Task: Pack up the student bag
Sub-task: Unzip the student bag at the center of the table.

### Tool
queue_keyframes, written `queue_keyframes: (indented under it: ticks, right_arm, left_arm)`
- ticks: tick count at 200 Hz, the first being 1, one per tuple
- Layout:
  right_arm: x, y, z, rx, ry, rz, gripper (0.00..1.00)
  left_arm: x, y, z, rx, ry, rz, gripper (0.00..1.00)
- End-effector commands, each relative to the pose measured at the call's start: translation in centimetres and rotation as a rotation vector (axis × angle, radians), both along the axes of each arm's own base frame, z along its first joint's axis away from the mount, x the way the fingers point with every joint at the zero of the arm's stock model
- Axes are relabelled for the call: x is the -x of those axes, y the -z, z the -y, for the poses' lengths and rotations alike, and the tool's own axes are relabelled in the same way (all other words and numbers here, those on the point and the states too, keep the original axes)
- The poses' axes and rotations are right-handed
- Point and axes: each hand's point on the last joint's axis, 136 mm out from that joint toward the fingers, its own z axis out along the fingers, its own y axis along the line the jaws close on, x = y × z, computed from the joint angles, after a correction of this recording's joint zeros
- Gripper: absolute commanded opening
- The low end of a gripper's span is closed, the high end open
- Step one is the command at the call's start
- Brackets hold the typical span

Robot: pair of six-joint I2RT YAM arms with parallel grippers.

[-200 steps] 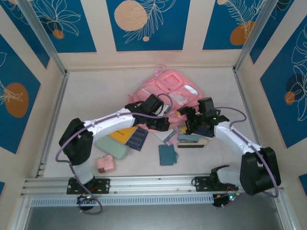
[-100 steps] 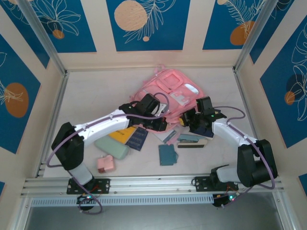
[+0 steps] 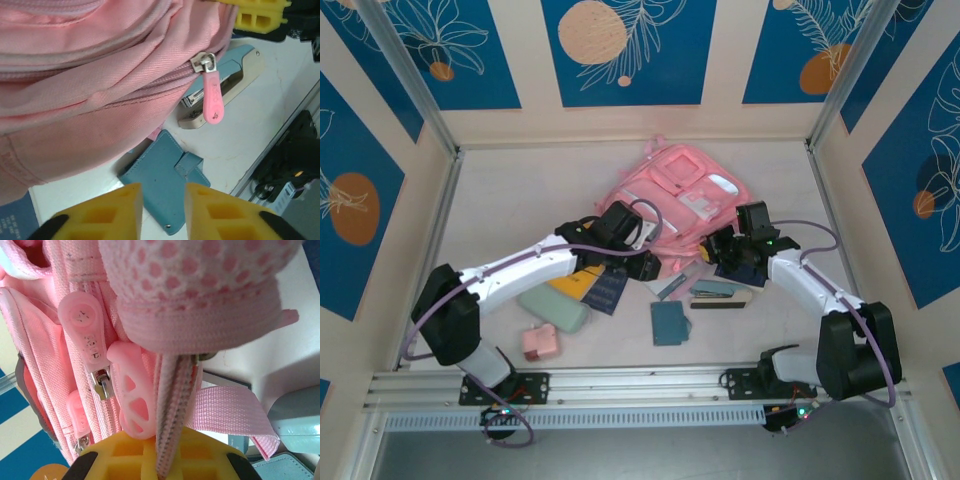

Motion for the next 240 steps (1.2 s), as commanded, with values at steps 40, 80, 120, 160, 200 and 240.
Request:
queue_keyframes:
  ticks: [40,80,120,160,200,240]
  right_arm:
    - [0.3,-1.6,-0.4,0.016,-0.018,0.038,0.0]
    - [0.3,-1.8,-0.7,0.014,-0.02,0.041,0.0]
    - [0.3,-2.0,-0.8,0.012,-0.022,0.041,0.0]
    - [0.4,-2.0,-0.9,0.004,-0.022,0.037,0.0]
    - [0.5,-2.1,-1.0,-0.01,-0.022,0.04,0.0]
    - [0.7,-1.8,-1.1,-0.02,-0.019,0.03,0.0]
  left_arm:
    - [-0.1,-2.3,2.4,-0.103,-0.02,0.06,0.57]
    - [0.0,-1.7,3.4,-0.218,-0.029,0.082,0.6]
    - [-0.4,-0.8,3.6,-0.362,-0.033,0.143,0.59]
    - [-0.8,-0.2,4.4,-0.403,-0.024,0.166,0.59]
    - [-2.0,0.6,4.3,-0.478,-0.036,0.207,0.54]
    - [-2.9,1.3,4.2,-0.567,-0.025,0.256,0.47]
